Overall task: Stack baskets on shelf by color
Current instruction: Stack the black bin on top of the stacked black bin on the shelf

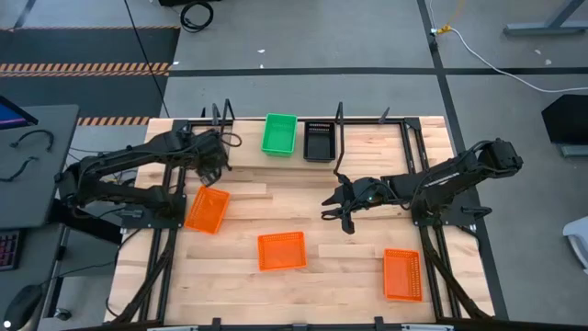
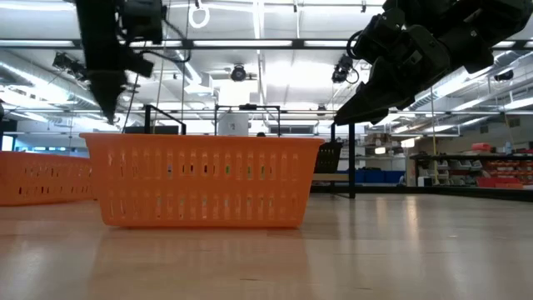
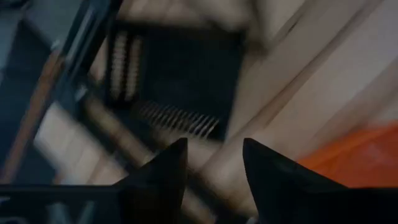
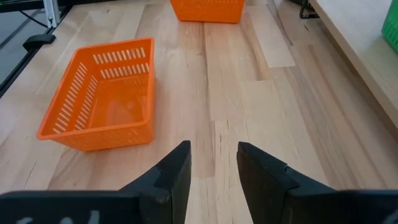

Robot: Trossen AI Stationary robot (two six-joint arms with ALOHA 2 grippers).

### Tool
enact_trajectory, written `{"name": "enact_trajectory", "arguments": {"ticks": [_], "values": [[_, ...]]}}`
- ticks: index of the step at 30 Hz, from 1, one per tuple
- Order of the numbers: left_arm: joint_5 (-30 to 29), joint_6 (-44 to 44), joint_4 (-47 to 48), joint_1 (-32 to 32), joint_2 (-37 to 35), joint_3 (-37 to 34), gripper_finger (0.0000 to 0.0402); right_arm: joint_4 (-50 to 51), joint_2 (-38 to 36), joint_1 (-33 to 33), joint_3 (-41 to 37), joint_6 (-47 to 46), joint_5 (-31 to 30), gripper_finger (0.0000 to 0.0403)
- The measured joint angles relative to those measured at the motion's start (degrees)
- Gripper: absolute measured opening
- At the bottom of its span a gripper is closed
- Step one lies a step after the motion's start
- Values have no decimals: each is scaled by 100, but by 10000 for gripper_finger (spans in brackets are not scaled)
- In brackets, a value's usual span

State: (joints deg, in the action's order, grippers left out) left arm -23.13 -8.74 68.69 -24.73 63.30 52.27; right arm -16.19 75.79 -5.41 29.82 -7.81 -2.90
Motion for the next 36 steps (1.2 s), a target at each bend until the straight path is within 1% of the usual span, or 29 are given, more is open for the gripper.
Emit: {"name": "enact_trajectory", "arguments": {"ticks": [1,3,6,9,11,17,20,23,27,31,36], "values": [[-119,-92,196,0,-9,-32,159,-5,0,0,0,-1,0,135],[-150,-246,257,1,-4,-132,152,-35,0,0,0,1,-1,135],[-156,-334,124,23,-6,-366,142,-135,0,0,0,-1,0,135],[-226,-430,-218,-60,-4,-704,137,-136,0,0,0,-1,0,135],[-309,-447,-272,-203,12,-824,135,-133,0,0,0,-1,0,135],[-327,-459,-414,-628,-2,-769,134,-133,0,0,0,-1,0,135],[-550,-559,-450,-919,-4,-769,134,-133,0,0,0,-1,-1,135],[-670,-744,-784,-1306,-6,-769,135,-134,0,0,0,12,-13,135],[-497,-1085,-1006,-1995,88,-571,135,-186,0,7,0,25,-51,135],[262,-1277,-1100,-2685,205,-284,139,-201,0,7,0,26,-50,135],[638,-1672,-981,-2752,380,-28,141,-209,0,7,0,37,-48,135]]}}
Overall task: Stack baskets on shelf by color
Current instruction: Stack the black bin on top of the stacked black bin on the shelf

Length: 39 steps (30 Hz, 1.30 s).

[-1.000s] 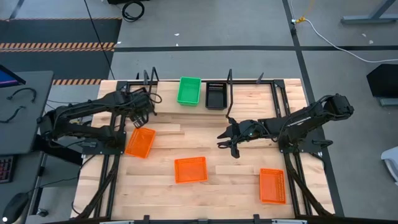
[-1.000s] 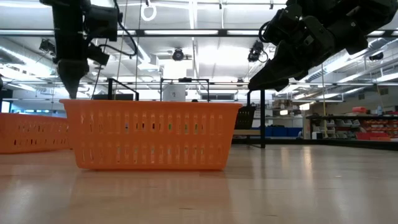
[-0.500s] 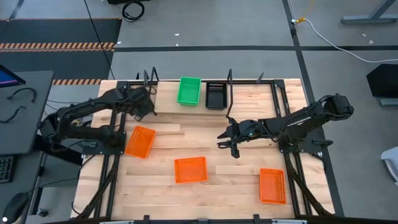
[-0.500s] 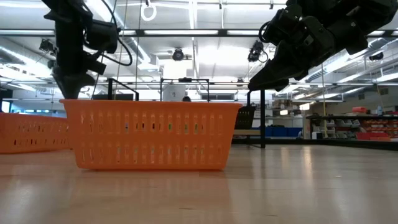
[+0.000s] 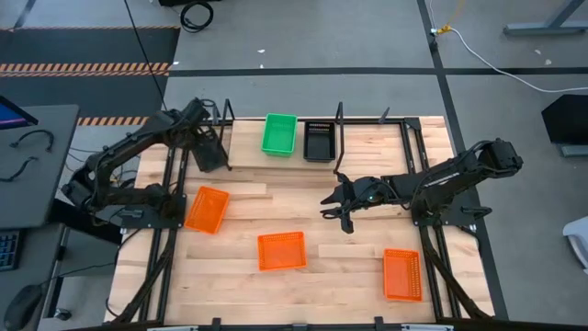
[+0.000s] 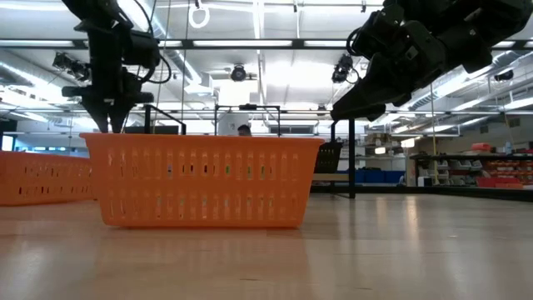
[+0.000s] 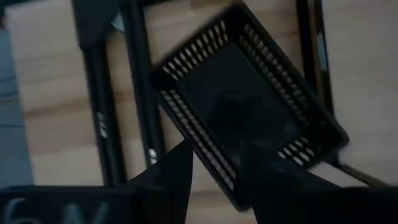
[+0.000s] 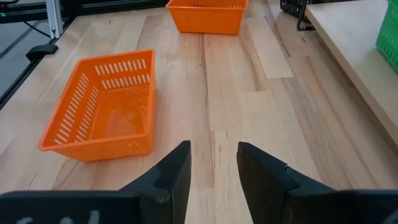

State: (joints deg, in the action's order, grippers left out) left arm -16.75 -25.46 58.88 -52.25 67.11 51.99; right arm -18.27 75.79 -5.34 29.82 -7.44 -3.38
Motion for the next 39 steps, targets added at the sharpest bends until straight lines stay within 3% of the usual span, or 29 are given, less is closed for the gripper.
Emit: {"name": "enact_trajectory", "arguments": {"ticks": [13,23,31,39], "values": [[-105,-709,-132,55,1303,-178,128,-1,2,15,0,120,4,135],[-264,-1617,-95,109,1353,-186,126,20,1,15,0,335,158,135],[-292,-2365,-115,142,1353,-602,126,21,2,15,0,618,163,135],[10,-2409,-688,142,1353,-719,126,12,2,23,0,1174,157,135]]}}
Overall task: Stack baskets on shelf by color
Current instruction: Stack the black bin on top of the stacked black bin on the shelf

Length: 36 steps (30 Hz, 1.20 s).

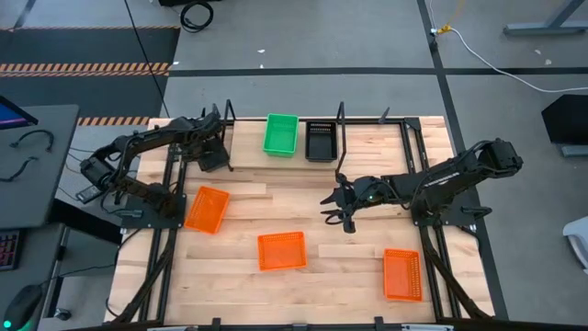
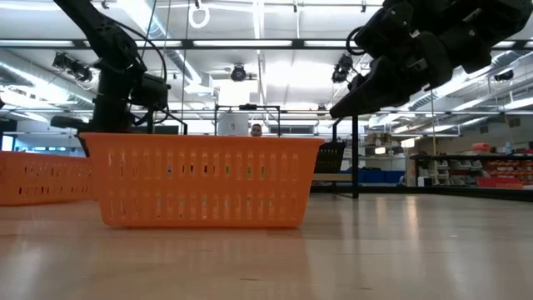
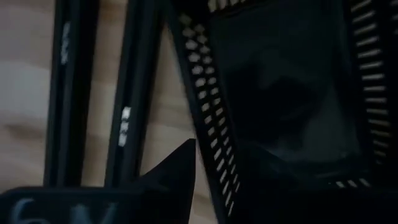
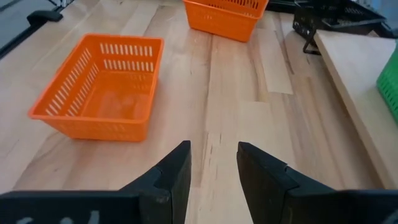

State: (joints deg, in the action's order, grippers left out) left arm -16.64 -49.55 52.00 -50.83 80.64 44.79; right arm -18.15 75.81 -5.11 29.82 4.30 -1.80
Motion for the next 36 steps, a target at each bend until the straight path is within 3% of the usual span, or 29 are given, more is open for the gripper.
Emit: {"name": "enact_trajectory", "arguments": {"ticks": [8,15,21,24,29,36], "values": [[-17,222,-100,-125,0,-15,106,-4,0,162,0,336,0,135],[-124,526,-117,-173,-2,-17,15,-4,0,271,0,291,-1,135],[-413,624,-100,-173,-49,52,14,-4,-1,270,0,148,2,135],[-275,733,-70,-173,-125,284,14,-4,0,268,0,123,4,135],[-381,792,673,-171,-346,955,13,-4,0,263,0,-76,53,135],[-1042,644,2465,-128,-388,2254,10,-19,0,263,0,-136,188,135]]}}
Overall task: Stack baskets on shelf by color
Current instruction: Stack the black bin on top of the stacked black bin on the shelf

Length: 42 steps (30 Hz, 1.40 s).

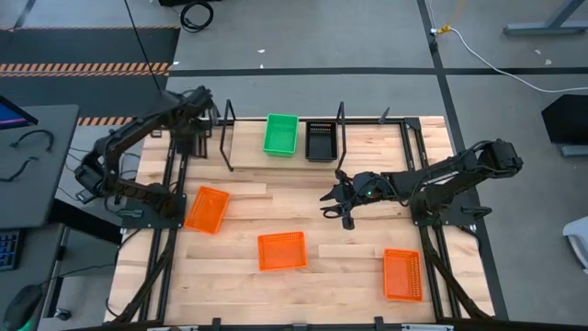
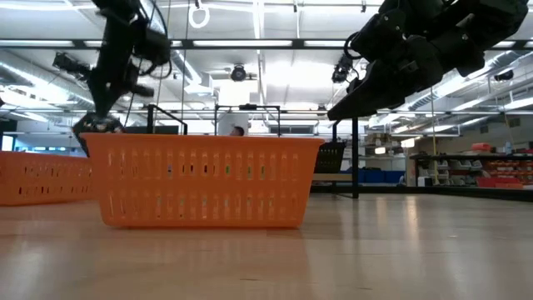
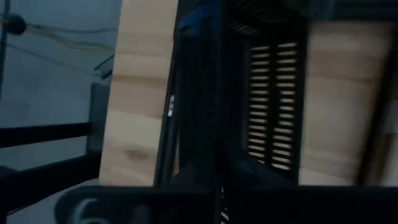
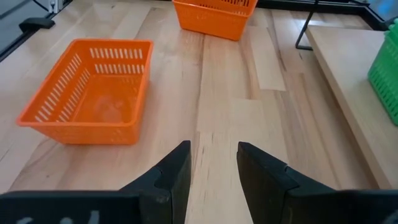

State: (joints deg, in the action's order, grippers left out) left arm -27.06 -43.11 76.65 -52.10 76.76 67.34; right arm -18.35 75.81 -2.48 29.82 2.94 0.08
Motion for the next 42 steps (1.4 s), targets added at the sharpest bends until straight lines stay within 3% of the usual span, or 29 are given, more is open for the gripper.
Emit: {"name": "enact_trajectory", "arguments": {"ticks": [10,17,21,27,33,39,42], "values": [[-237,76,937,419,-77,2641,9,-2,0,0,0,-39,2,135],[-70,280,475,1169,-82,4242,9,-2,0,0,0,-110,3,135],[142,457,-267,1723,-46,4388,9,-2,-2,0,0,-132,4,135],[307,717,-526,2206,585,4378,9,0,-560,-2,4,-181,-139,135],[1086,1222,-1729,2341,1397,4377,9,308,-1653,-2,9,-186,-808,135],[1800,1338,-2479,2347,2128,4377,8,1153,-2654,0,9,-239,-2178,135],[2029,1338,-2714,2407,2471,4377,8,1296,-3036,-1,7,-291,-2339,135]]}}
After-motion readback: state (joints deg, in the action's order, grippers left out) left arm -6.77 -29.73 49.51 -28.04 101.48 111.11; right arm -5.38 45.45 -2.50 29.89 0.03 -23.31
